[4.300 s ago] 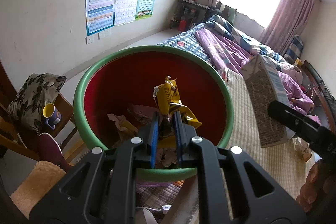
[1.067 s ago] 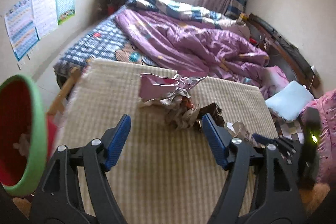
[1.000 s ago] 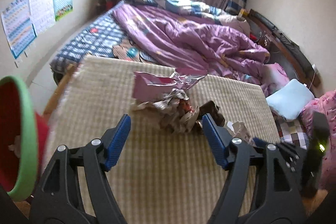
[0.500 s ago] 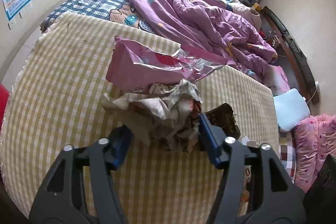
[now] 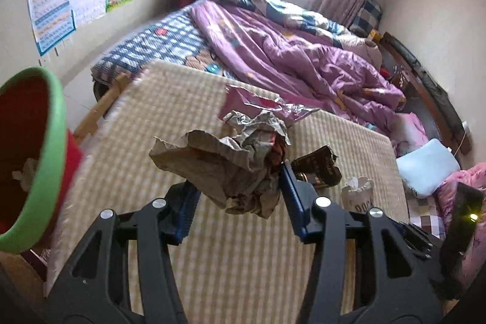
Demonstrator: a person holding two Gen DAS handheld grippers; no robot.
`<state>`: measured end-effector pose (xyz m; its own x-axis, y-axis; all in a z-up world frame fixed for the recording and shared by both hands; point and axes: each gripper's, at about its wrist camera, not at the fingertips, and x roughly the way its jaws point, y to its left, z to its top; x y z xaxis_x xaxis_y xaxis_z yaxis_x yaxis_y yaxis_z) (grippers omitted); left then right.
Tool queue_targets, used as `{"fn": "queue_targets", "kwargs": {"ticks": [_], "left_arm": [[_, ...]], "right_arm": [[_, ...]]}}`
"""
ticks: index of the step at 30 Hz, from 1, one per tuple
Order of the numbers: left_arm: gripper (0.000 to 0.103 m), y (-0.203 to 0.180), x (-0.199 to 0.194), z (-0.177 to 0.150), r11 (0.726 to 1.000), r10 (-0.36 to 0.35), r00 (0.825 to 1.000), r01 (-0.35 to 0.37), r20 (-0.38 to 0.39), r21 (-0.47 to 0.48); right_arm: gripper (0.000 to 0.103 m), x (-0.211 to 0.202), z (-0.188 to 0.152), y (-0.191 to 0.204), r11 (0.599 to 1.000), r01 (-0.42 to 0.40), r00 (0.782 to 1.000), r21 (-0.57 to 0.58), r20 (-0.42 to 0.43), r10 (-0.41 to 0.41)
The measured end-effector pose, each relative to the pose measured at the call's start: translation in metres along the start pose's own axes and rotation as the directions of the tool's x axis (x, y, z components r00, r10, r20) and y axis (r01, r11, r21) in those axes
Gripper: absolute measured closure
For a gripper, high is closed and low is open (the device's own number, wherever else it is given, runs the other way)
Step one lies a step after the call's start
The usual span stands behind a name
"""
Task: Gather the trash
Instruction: 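Carry the grey paper and Pocky box over the red bucket with both grippers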
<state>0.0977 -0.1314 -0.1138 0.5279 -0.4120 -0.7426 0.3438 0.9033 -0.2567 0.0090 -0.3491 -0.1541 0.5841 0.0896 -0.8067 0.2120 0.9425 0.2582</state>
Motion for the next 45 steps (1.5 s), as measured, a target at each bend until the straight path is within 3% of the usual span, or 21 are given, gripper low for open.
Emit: {"fn": "queue_targets", "kwargs": {"ticks": [14,19,25,37,40,45], "left_arm": [[0.053,0.06,-0.077,-0.025,0.991,0.08,0.992,-0.069,0.095,-0.118],[0.053,0.082,-0.097,-0.028,0.982,0.138,0.981,-0.118,0.136,-0.149],[0.053,0.106,-0.104,-0.035,0.967,0.167,0.977,-0.136,0.133,-0.215],[0.053,0.11,-0.103,-0.036,0.966,0.176,0.975,-0.144,0.138,-0.213],[0.053,0.11,-0.103,-0.036,0.966,0.177,0.975,-0.146,0.135,-0.213],[0.053,0.116,-0.104,-0.036,0.963,0.183,0.974,-0.149,0.137,-0.224]], "right_arm": [[0.052,-0.009,0.002,0.01,0.998,0.049,0.998,-0.027,0.033,-0.049],[0.05,-0.01,0.004,0.008,0.998,0.066,0.997,-0.022,0.047,-0.065],[0.05,0.003,-0.001,-0.002,0.998,0.043,0.999,0.048,0.006,-0.044],[0.052,0.016,-0.004,0.002,0.997,0.024,0.999,0.069,-0.03,-0.022],[0.062,0.018,-0.005,0.002,0.997,0.021,0.999,0.076,-0.041,-0.018],[0.065,0.015,-0.005,0.004,0.997,0.015,1.0,0.074,-0.024,-0.013]]}}
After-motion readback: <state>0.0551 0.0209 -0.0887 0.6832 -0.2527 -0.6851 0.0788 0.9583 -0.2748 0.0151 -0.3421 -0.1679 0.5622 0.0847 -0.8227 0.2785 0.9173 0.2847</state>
